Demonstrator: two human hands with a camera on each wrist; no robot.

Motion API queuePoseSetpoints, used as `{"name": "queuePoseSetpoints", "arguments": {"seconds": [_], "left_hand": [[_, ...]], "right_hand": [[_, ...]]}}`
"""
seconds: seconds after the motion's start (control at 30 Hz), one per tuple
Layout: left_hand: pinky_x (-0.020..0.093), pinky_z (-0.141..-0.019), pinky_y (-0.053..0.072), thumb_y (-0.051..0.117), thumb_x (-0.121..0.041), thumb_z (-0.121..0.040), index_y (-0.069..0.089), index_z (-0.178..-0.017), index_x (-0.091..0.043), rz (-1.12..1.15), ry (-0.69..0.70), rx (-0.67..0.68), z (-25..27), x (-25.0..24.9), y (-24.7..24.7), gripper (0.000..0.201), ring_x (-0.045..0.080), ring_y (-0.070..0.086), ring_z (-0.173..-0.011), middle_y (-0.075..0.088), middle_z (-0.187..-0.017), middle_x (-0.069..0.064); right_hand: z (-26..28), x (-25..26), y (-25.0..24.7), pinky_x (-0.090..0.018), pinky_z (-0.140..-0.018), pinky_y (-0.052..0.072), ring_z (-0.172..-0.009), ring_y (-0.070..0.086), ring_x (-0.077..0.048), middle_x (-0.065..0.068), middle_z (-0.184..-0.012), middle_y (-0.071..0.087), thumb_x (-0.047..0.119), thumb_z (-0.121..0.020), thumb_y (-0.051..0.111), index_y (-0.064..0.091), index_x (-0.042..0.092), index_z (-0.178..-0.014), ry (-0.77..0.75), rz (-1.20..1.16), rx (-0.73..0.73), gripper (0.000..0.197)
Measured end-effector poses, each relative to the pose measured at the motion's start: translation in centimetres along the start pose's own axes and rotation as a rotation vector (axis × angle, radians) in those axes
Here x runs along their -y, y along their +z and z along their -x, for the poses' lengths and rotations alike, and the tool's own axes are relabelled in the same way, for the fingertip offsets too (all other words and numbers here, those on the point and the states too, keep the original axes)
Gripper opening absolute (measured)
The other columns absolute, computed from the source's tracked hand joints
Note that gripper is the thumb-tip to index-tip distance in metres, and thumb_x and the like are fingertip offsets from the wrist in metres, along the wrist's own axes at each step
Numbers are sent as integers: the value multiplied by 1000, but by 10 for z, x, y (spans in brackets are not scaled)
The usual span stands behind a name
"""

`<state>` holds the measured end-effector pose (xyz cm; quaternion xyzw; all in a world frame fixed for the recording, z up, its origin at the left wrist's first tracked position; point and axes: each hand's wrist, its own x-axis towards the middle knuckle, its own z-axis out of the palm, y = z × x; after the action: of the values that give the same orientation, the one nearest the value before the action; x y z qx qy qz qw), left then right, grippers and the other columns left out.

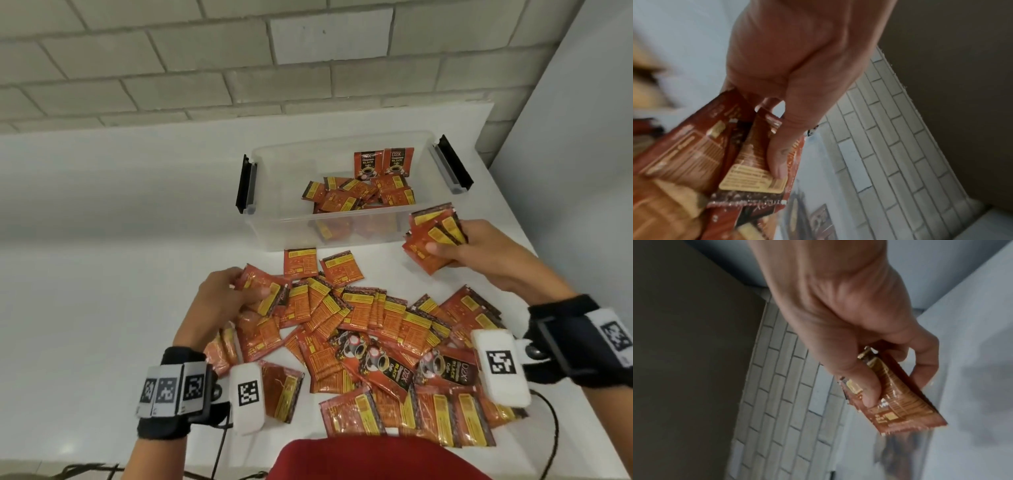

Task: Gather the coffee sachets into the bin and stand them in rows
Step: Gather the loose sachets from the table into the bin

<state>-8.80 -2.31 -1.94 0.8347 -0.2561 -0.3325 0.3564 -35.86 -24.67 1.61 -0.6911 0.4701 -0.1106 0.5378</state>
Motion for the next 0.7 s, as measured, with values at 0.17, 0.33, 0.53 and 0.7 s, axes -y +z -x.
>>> {"name": "queuePoseSetpoints", "arguments": {"seconds": [0.17,0.33,0.53,0.7], "left_hand": [[25,-54,55,72,-16,-82,63,-107,-9,206,91,-20,13,-17,-28,28,18,72,-70,68,-101,12],[32,-52,57,76,-8,-74,54,-118,-15,213,48,-78,38,7,-48,50,26,67,-76,60,-103,8],[46,-79,58,92,-28,-58,69,-90,-23,-91,-142,-128,42,73,-36,40,29,69,-87,64,-107,14],[40,-82,42,84,-46,-67,61,-97,-20,-352,-201,-157,41,74,-25,45,35,44,-111,52,-108,9]], "right_hand": [[23,19,39,-24,-78,51,-91,68,-13,2,-99,73,13,-84,68,62,21,-104,2,67,397,23],[17,9,82,-40,-95,46,-120,47,-25,-9,-127,51,35,-85,70,50,21,-127,-61,635,401,49],[7,2,101,-46,-98,33,-128,26,-27,-7,-135,40,36,-86,67,32,15,-139,-99,867,205,67],[-1,-1,90,-37,-87,46,-114,47,-25,-7,-121,48,21,-80,75,33,16,-126,-130,613,173,63]]}}
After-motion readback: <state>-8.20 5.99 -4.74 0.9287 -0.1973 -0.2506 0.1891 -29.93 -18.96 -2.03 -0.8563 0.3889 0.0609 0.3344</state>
